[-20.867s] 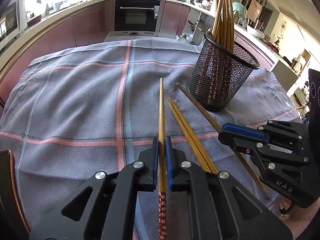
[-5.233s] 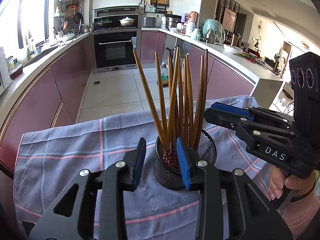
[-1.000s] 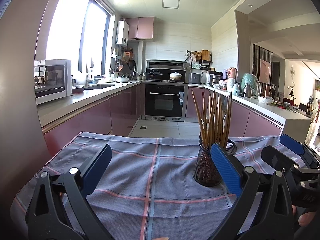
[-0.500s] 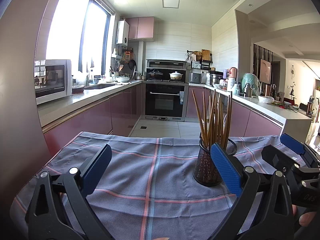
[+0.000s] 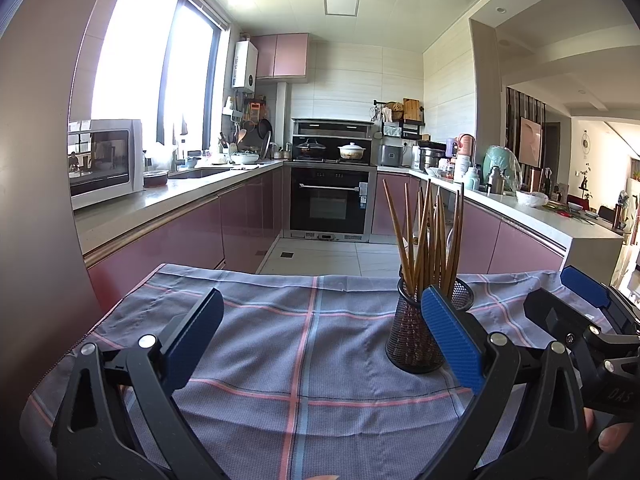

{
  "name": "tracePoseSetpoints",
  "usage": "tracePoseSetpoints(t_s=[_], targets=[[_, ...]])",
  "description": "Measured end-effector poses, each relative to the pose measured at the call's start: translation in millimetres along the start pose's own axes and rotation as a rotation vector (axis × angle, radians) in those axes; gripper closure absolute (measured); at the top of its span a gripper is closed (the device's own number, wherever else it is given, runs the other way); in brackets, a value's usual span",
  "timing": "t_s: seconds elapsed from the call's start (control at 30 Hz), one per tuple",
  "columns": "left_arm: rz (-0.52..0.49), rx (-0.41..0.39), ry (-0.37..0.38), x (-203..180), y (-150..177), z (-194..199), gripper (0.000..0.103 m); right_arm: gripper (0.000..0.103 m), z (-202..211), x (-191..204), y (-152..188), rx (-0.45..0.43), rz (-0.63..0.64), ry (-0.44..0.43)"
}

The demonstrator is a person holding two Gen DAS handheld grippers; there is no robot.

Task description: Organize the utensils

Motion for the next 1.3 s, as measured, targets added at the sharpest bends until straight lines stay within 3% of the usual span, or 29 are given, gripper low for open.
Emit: tracePoseSetpoints(t_s=[1.3], targets=[[0.000, 0.005, 0.000, -1.0, 2.7, -2.3, 0.005, 0.007, 1.0, -1.2, -0.8, 0.001, -0.006, 0.002]])
Point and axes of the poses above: each gripper's, at about its wrist camera, not at the fingertips, and z roughly against the way its jaws point, x to its left, y to its underside, the point moved 5 cm from there along -z, roughly the way its jaws point, and after that the axes turned 3 degrees about y, right-handed, at the moved point
